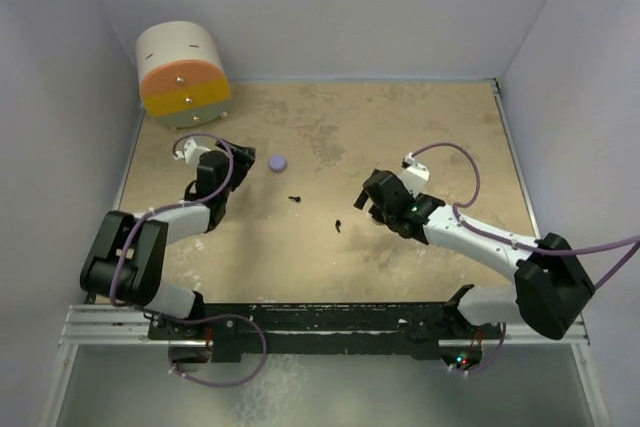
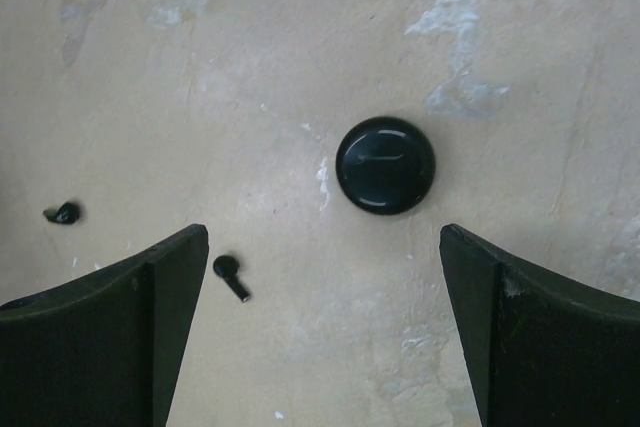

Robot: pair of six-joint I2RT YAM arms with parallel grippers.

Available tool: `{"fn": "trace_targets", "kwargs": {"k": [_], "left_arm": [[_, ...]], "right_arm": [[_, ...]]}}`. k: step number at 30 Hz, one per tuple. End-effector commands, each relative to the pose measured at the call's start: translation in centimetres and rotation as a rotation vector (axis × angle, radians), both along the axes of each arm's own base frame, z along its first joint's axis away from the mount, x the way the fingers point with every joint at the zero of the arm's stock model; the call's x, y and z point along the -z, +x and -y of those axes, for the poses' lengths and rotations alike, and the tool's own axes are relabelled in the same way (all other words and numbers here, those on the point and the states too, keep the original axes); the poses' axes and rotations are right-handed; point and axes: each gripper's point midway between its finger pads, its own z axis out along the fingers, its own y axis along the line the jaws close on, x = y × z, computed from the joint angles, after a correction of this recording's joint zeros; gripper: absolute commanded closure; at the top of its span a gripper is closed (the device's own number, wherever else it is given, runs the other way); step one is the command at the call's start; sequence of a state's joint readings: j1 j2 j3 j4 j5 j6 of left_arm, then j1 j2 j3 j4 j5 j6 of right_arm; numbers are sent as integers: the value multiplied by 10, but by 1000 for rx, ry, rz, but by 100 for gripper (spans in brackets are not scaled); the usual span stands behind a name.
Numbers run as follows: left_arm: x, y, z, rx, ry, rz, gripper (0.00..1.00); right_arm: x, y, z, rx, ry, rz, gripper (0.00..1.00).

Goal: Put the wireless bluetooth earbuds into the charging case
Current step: Place the charging case at the center of the board, then pick up the charging case at the center of the board.

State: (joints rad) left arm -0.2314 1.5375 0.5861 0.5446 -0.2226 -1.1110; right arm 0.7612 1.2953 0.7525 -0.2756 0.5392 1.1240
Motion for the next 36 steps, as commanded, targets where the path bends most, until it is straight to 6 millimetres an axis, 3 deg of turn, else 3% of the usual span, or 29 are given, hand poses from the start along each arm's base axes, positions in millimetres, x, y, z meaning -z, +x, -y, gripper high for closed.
{"fn": "trace_targets", "kwargs": {"k": [1,5,10,25,36], "left_arm": [[-35,-21,9,42,-11,77,32],[-65,-37,23,122,-8,128,32],[-82,-54,31,196,-18,159,33],[-78,-72,49,328,-24,148,34],[-71,-77,48,333,-20,138,36]], "right_arm": [[-6,13,21,73,-62,-13,0],[1,14,22,68,-82,-46,0],[13,17,17,51,-95,-77,0],[43,22,17,14,-168,-149,2],[63,23,23,-33,-192,-169,17]]}}
